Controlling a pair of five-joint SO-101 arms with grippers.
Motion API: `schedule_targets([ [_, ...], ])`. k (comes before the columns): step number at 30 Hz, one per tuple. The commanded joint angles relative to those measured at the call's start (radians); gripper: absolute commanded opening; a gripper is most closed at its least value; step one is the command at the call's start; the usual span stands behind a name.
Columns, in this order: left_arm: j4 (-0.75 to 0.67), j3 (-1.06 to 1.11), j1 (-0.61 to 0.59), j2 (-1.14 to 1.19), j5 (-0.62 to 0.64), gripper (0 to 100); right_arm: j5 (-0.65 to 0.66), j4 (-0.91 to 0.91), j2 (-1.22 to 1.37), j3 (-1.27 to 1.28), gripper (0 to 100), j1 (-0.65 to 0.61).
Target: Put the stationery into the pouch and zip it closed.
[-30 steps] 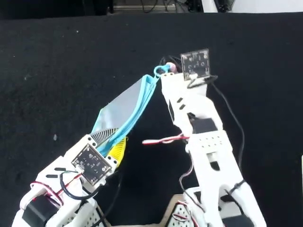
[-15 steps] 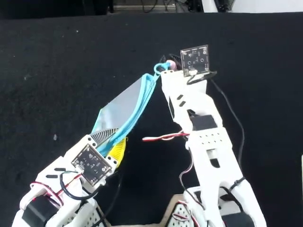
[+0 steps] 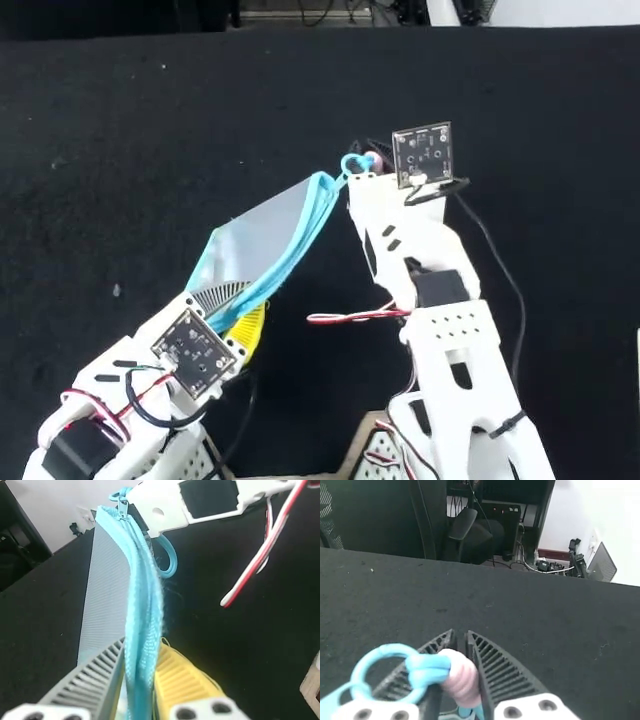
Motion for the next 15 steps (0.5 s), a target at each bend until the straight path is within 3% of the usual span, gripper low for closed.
schedule_targets([
  [1, 0.025, -0.007, 0.001, 0.005, -0.008, 3, 0.008, 0.0, -0.008, -0.035, 1.2, 0.009],
  [9, 0.023, -0.002, 0.001, 0.005, -0.008, 3, -0.002, 0.0, 0.239, -0.159, 1.2, 0.095],
  [15, 0.026, -0.004, 0.001, 0.005, -0.008, 3, -0.077, 0.0, 0.259, -0.16, 1.2, 0.1],
])
